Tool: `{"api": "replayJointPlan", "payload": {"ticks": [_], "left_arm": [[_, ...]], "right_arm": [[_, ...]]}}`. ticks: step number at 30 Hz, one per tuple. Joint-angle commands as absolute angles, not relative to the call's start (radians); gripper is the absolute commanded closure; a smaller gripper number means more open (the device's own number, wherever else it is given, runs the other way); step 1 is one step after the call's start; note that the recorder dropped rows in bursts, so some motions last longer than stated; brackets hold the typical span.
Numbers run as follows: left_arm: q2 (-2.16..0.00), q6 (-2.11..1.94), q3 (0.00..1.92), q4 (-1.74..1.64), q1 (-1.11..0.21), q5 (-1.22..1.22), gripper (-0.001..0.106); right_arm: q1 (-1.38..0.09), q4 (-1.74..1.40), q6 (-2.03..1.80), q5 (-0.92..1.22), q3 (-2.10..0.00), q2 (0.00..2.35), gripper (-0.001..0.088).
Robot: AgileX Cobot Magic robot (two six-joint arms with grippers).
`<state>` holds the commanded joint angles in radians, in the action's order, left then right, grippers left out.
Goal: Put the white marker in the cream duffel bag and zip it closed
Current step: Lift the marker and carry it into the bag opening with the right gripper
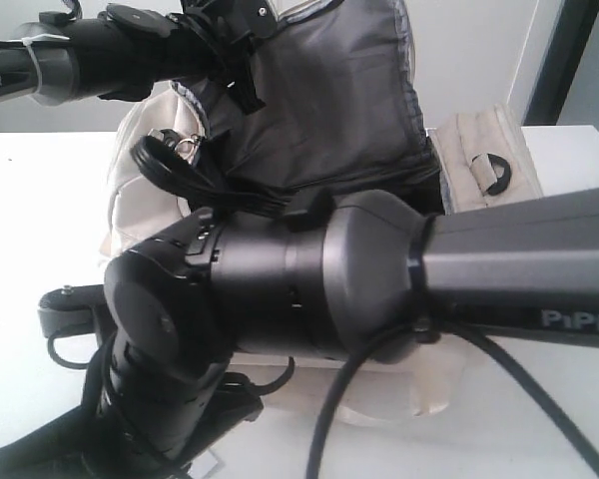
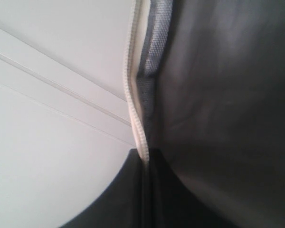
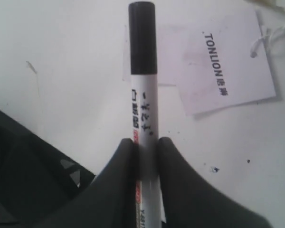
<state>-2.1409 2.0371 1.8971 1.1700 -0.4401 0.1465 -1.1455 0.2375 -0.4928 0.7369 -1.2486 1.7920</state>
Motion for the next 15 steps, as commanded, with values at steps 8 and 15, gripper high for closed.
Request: {"api": "replayJointPlan", "payload": {"ticks": [8, 15], "left_arm": [[-2.141, 2.037, 1.897, 1.17, -0.44, 0.147, 0.105], [-2.141, 2.037, 1.897, 1.17, -0.44, 0.147, 0.105]], "right_arm": [[-1.146, 0.237, -0.493, 0.714, -1.16, 1.678, 0.0868], [-1.146, 0.237, -0.493, 0.718, -1.093, 1.587, 0.0868]]}}
